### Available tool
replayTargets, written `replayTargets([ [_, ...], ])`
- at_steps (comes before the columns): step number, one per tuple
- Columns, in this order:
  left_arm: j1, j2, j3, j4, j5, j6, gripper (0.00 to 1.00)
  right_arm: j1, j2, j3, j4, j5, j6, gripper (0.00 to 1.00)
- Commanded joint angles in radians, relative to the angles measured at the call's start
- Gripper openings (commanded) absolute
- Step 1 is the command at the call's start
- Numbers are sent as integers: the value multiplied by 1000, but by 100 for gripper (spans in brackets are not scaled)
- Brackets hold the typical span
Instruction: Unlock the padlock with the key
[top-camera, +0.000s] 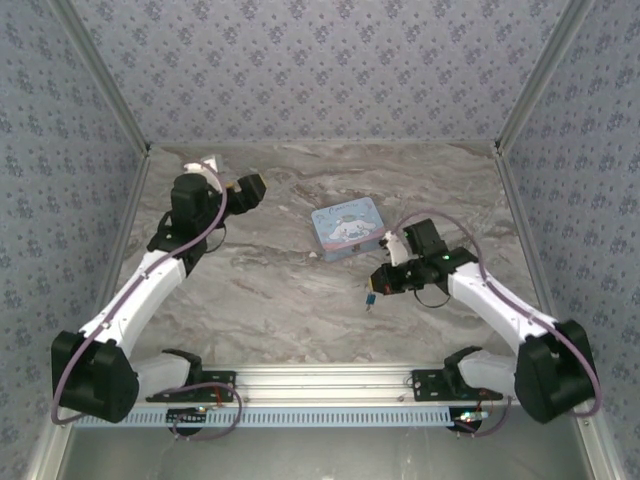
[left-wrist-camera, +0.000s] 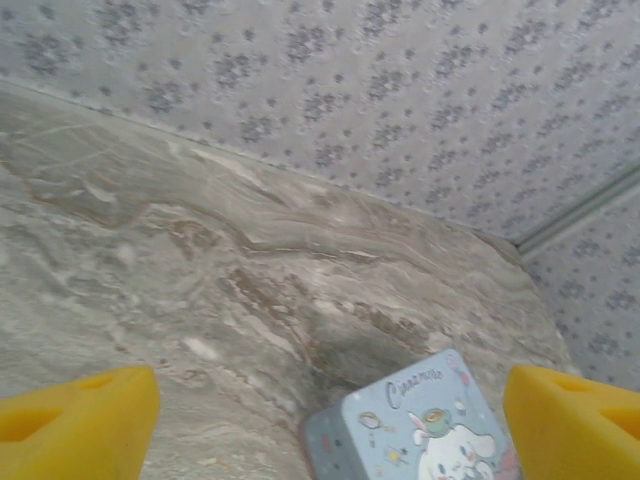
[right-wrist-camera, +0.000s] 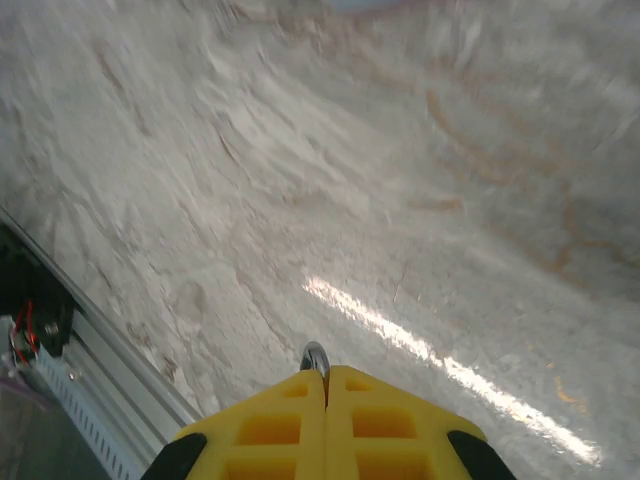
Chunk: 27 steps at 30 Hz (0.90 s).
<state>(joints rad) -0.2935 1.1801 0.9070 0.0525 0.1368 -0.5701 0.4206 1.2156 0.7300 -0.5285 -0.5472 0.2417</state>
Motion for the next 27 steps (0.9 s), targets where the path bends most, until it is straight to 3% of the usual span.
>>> replayTargets([
  [1,15,-35,-22,-19,-33,23,89,29,99,44,-26,-32,-7,0],
  [16,30,-59,-54,-32,-28,19,90,72,406,99,102,-56,14,2],
  [21,36,-67,-42,-50,-28,44,90,82,379,92,127,-23,10,20],
  [24,39,-80,-16,-81,-39,83,90,83,301,79,133,37,6,30],
  [27,40,-103,-5,-95,-57,113,90,75,200,69,119,112,-5,35],
])
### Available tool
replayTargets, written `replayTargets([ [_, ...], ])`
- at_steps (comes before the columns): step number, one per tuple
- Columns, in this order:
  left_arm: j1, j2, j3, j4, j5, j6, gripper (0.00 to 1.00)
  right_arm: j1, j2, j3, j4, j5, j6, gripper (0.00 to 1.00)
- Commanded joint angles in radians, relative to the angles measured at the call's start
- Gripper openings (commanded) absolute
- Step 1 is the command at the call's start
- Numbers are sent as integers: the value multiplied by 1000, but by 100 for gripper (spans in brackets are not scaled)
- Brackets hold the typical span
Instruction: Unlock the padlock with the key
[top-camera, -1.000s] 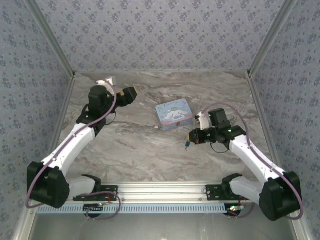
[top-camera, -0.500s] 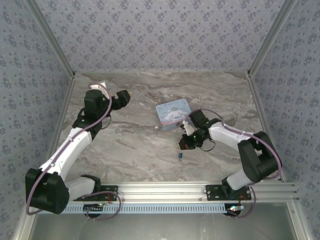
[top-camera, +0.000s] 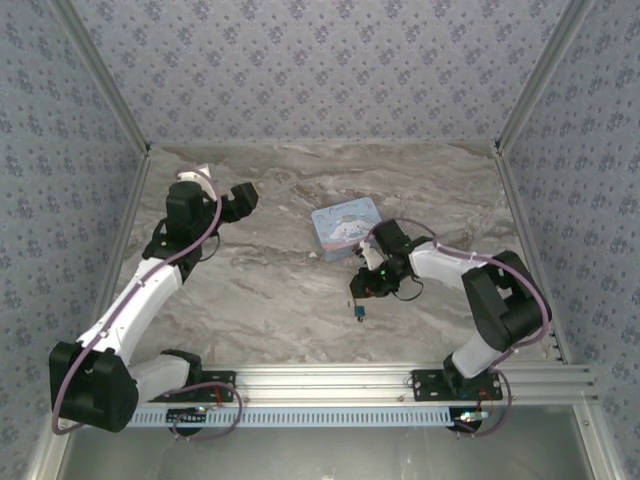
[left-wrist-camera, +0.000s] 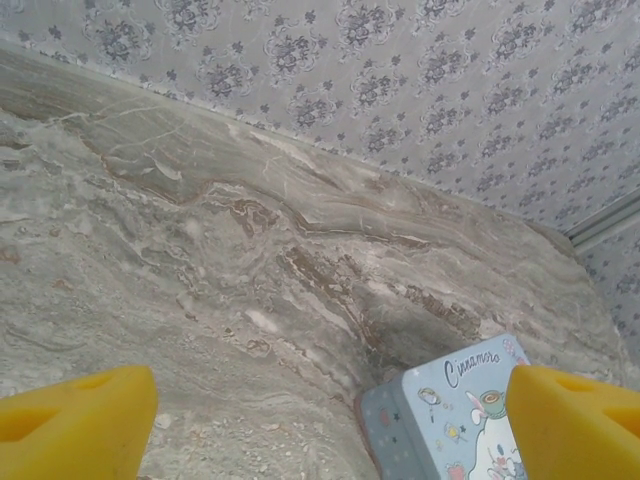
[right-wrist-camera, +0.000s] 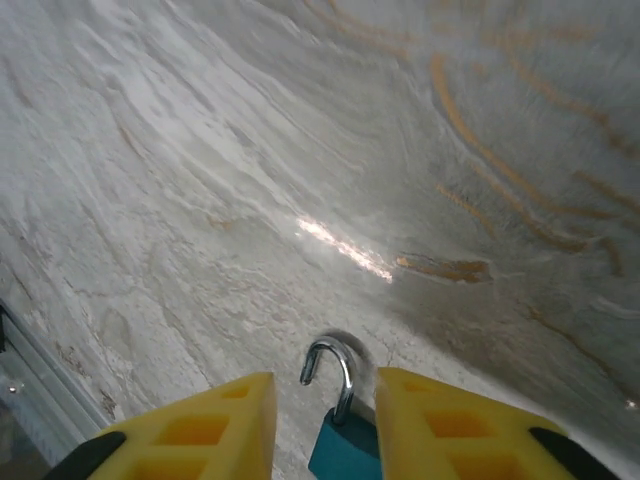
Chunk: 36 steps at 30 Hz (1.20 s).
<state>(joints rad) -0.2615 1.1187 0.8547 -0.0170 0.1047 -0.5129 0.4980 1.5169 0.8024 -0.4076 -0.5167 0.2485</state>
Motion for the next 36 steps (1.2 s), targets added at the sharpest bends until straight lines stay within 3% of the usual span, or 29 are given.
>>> replayTargets([
  [1,10,-51,47,-24,-31,61,90,-5,-134,-7,-6,106,-16,36],
  [11,21,-175,-29,33,-174,102,96,-132,-564,-78,-7,345,-60,57],
  [20,21,-312,-182,168,-403,166,99,-277,-826,-190,108,394,-104,100],
  [26,26,-340,-272,192,-483,210,100,-345,-886,-279,206,493,-100,100],
  [33,38,-304,-336,207,-501,260,99,-373,-931,-498,563,606,-204,100],
  [36,41,-272,-333,193,-501,271,99,-399,-896,-535,603,640,-229,100],
])
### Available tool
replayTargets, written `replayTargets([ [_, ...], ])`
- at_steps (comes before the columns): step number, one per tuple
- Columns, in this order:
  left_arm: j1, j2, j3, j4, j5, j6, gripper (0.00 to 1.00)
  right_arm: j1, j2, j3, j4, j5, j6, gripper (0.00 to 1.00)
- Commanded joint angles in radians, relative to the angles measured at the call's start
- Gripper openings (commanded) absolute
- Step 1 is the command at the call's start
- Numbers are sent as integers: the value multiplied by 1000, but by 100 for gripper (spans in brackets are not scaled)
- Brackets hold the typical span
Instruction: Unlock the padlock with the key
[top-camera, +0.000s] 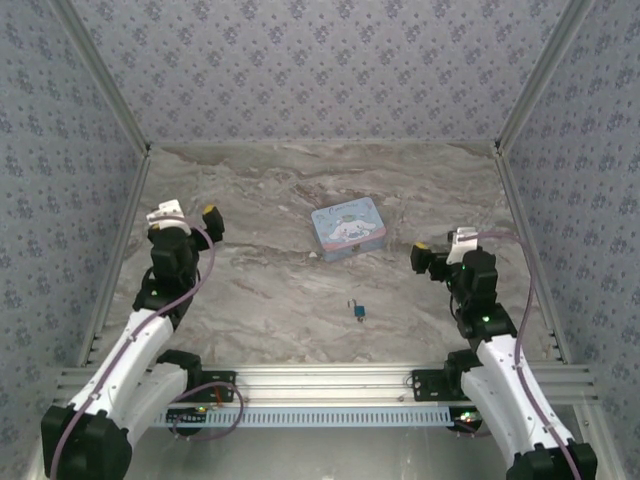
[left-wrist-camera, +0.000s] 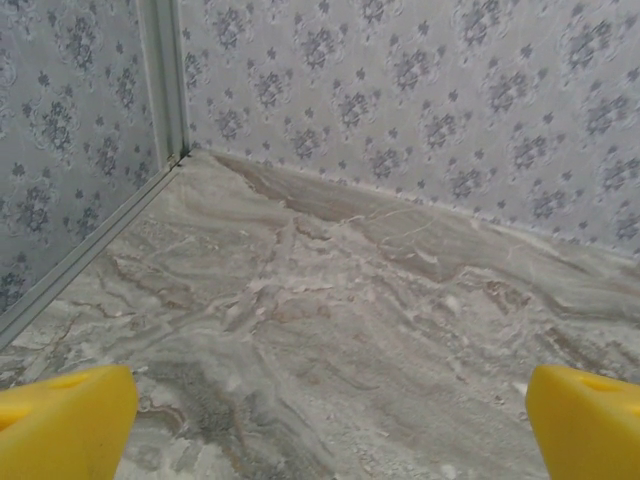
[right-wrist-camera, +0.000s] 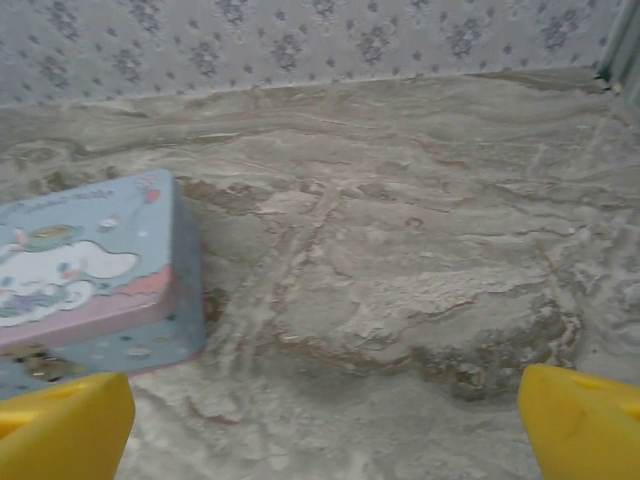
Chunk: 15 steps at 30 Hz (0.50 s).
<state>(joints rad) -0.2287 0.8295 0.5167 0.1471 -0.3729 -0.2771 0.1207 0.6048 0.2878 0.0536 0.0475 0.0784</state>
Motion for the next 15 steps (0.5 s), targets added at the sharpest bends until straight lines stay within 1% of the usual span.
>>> replayTargets([
  [1,9,29,3,29,-26,39,99,-36,36,-27,141,80,-64,100],
  [3,9,52,0,31,-26,45,99,-61,71,-49,172,78,-65,100],
  [5,9,74,-4,36,-33,50,99,-87,101,-85,243,68,-62,100],
  [9,9,120,-10,23,-64,63,100,-131,161,-117,335,60,-60,100],
  [13,9,159,-25,31,-79,73,99,-167,249,-130,434,-7,-60,100],
  [15,9,187,-22,23,-83,77,100,-177,304,-137,497,-21,-44,100],
])
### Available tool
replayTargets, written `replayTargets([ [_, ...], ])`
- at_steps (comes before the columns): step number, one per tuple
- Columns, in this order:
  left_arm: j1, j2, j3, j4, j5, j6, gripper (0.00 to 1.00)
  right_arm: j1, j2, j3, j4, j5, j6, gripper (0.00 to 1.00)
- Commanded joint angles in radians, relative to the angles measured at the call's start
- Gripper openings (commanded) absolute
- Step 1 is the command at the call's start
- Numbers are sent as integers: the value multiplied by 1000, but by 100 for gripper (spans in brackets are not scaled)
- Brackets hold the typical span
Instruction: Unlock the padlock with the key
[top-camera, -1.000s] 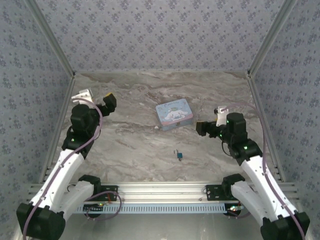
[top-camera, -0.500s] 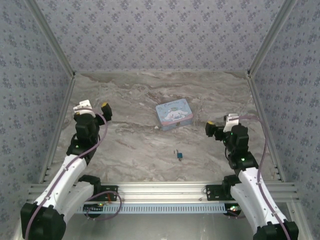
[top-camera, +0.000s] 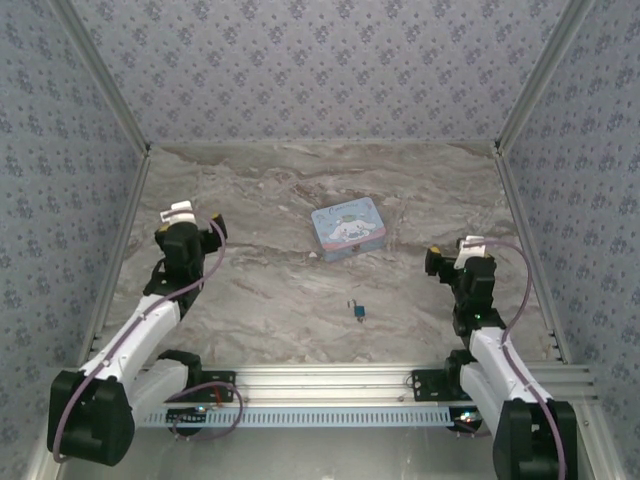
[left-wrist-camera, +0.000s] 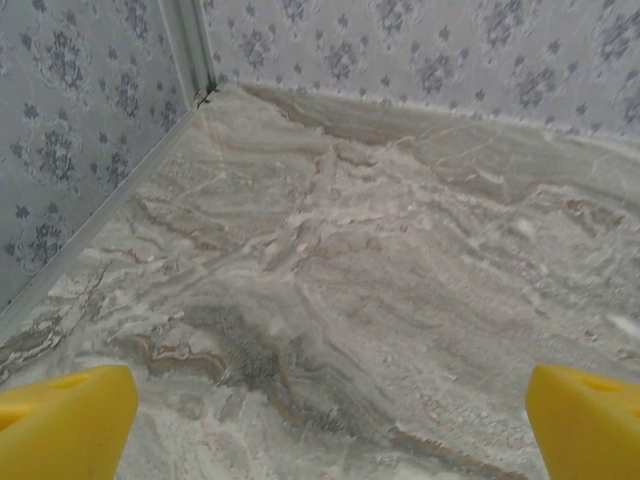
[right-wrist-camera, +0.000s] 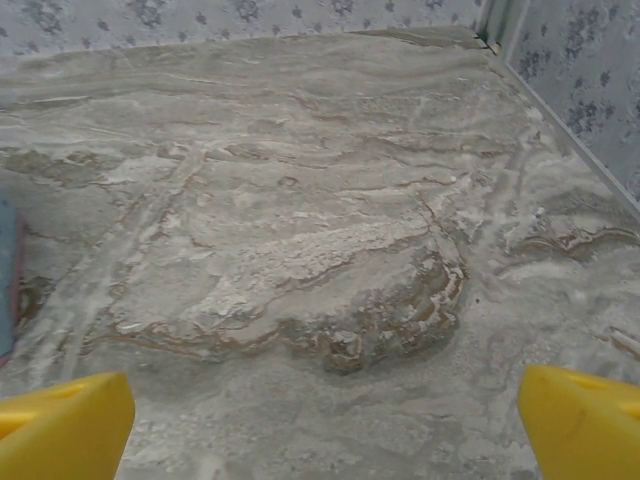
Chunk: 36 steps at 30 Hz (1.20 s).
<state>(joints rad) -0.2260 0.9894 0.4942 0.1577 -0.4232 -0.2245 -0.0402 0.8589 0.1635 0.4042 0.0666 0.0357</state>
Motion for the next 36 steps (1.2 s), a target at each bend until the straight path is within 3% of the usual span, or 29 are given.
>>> replayTargets([
  [1,6,44,5,4,-40,25,99,-21,86,-18,183,-40,18,100],
  [14,7,110,27,-20,-45,55,99,-81,396,45,467,-173,16,100],
  [20,7,100,27,-47,-44,72,100,-116,615,55,669,-199,35,100],
  [22,7,97,24,-56,-43,78,100,-103,660,79,664,-191,25,100],
  [27,9,99,14,-50,-21,98,99,-12,660,222,401,-57,-39,100],
  [36,29,147,-45,138,110,179,99,-13,660,221,404,-63,-43,100],
])
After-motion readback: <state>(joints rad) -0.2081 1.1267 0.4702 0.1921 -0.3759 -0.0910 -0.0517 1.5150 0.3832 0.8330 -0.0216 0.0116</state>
